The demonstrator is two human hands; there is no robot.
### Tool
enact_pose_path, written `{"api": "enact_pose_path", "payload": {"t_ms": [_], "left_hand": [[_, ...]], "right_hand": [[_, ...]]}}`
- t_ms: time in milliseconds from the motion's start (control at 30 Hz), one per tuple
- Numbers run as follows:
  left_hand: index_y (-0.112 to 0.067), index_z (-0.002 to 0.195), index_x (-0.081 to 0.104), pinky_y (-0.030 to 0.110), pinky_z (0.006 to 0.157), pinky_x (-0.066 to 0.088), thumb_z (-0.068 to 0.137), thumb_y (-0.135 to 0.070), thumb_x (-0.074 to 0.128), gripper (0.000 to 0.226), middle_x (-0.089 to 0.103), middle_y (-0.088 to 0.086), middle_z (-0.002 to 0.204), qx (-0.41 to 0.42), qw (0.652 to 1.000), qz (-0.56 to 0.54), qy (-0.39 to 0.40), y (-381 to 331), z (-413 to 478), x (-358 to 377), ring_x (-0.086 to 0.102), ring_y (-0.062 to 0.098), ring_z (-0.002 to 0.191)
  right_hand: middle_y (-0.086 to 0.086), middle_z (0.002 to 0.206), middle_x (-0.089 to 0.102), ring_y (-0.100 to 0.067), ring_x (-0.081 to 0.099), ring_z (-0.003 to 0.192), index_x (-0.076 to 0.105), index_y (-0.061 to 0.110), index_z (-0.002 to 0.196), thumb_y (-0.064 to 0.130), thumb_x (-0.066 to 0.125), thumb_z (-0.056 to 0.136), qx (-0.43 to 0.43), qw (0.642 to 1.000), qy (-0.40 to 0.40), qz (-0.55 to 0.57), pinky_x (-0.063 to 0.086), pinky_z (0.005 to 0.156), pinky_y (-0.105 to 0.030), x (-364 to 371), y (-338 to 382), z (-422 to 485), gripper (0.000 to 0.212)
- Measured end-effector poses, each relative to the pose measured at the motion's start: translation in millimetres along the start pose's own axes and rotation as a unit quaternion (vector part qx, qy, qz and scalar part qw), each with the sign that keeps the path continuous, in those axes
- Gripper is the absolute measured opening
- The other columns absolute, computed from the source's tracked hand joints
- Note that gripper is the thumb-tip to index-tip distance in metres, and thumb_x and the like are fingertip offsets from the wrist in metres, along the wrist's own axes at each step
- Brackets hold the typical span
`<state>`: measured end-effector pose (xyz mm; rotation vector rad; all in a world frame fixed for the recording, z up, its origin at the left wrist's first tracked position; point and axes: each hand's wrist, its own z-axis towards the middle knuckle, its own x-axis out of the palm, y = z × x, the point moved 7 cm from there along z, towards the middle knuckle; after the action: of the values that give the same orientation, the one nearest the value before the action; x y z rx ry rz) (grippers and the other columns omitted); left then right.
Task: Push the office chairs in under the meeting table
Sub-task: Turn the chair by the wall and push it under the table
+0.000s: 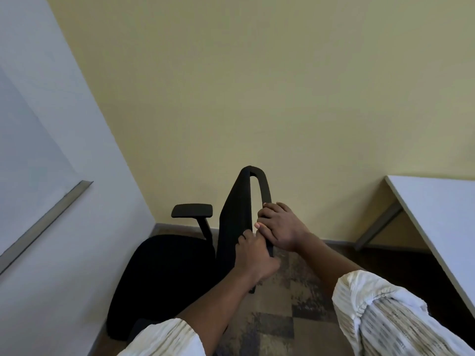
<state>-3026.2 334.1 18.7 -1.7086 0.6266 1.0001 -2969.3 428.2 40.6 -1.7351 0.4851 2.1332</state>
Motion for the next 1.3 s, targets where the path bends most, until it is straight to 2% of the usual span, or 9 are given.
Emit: {"api": "enact_pose_path", "payload": {"t_ms": [133, 433, 600, 800, 967, 1033, 1100, 1200, 1300], "left_hand": [[-0.017, 0.136, 0.040, 0.041, 0.096, 0.045, 0.071, -0.038, 0.066, 0.074, 0.045, 0.012, 0.127, 0.023, 0.999, 0.009, 0.035, -23, -22, 29, 0.045, 0.032, 0.113], [-0.017, 0.146, 0.028, 0.042, 0.102, 0.043, 0.077, -0.044, 0.068, 0.084, 0.042, 0.013, 0.133, 0.185, 0.975, 0.075, 0.101, -94, -83, 69, 0.044, 0.032, 0.121], [-0.020, 0.131, 0.040, 0.040, 0.095, 0.044, 0.076, -0.043, 0.067, 0.065, 0.043, 0.009, 0.127, 0.327, 0.922, 0.130, 0.162, -123, -151, 90, 0.045, 0.030, 0.114], [-0.022, 0.116, 0.042, 0.044, 0.087, 0.048, 0.076, -0.040, 0.062, 0.049, 0.045, 0.006, 0.118, 0.434, 0.858, 0.171, 0.214, -119, -190, 92, 0.049, 0.030, 0.104], [-0.026, 0.137, 0.037, 0.044, 0.095, 0.047, 0.075, -0.044, 0.059, 0.068, 0.049, 0.003, 0.128, 0.437, 0.850, 0.178, 0.234, -107, -200, 90, 0.053, 0.027, 0.112], [-0.028, 0.140, 0.036, 0.043, 0.097, 0.044, 0.075, -0.046, 0.057, 0.070, 0.050, 0.002, 0.130, 0.435, 0.848, 0.191, 0.234, -100, -205, 90, 0.053, 0.026, 0.115], [-0.030, 0.138, 0.041, 0.041, 0.098, 0.041, 0.076, -0.051, 0.054, 0.066, 0.051, 0.001, 0.129, 0.442, 0.845, 0.206, 0.217, -101, -219, 89, 0.052, 0.024, 0.114], [-0.028, 0.127, 0.059, 0.040, 0.098, 0.039, 0.076, -0.061, 0.046, 0.062, 0.052, -0.001, 0.125, 0.443, 0.851, 0.223, 0.175, -106, -228, 90, 0.051, 0.022, 0.111], [-0.027, 0.114, 0.070, 0.038, 0.094, 0.039, 0.074, -0.073, 0.040, 0.068, 0.056, -0.004, 0.118, 0.442, 0.859, 0.228, 0.123, -111, -235, 91, 0.053, 0.019, 0.106]], "right_hand": [[0.006, 0.122, 0.063, -0.022, 0.044, 0.132, 0.069, 0.027, 0.107, 0.047, 0.025, 0.106, 0.030, 0.999, 0.001, 0.013, 0.032, 0.110, -0.043, -1, -9, -49, 0.049], [0.004, 0.134, 0.058, -0.023, 0.033, 0.142, 0.065, 0.030, 0.118, 0.046, 0.025, 0.106, 0.201, 0.979, -0.011, 0.036, 0.023, 0.118, -0.046, -33, -19, -190, 0.045], [0.004, 0.141, 0.055, -0.022, 0.024, 0.149, 0.060, 0.032, 0.123, 0.052, 0.024, 0.105, 0.324, 0.944, -0.055, 0.023, 0.017, 0.122, -0.051, -47, 8, -298, 0.045], [0.006, 0.145, 0.050, -0.021, 0.012, 0.153, 0.058, 0.032, 0.123, 0.064, 0.020, 0.100, 0.436, 0.896, -0.079, 0.022, 0.004, 0.124, -0.054, -54, 43, -366, 0.055], [0.005, 0.141, 0.053, -0.024, 0.016, 0.152, 0.059, 0.031, 0.124, 0.075, 0.014, 0.095, 0.505, 0.861, -0.061, -0.010, -0.008, 0.122, -0.055, -59, 64, -402, 0.070], [0.003, 0.126, 0.061, -0.024, 0.033, 0.143, 0.063, 0.031, 0.112, 0.080, 0.015, 0.093, 0.515, 0.856, -0.038, -0.024, 0.000, 0.122, -0.056, -57, 73, -407, 0.071], [0.005, 0.100, 0.066, -0.020, 0.054, 0.114, 0.066, 0.029, 0.094, 0.085, 0.014, 0.090, 0.514, 0.857, -0.022, -0.042, 0.019, 0.118, -0.052, -66, 84, -417, 0.076], [0.007, 0.068, 0.062, -0.012, 0.056, 0.070, 0.063, 0.026, 0.073, 0.090, 0.010, 0.085, 0.505, 0.862, 0.008, -0.049, 0.042, 0.090, -0.042, -78, 89, -424, 0.084], [0.003, 0.060, 0.061, -0.012, 0.054, 0.055, 0.061, 0.021, 0.066, 0.094, 0.011, 0.080, 0.502, 0.864, 0.028, -0.027, 0.047, 0.065, -0.037, -83, 93, -435, 0.089]]}}
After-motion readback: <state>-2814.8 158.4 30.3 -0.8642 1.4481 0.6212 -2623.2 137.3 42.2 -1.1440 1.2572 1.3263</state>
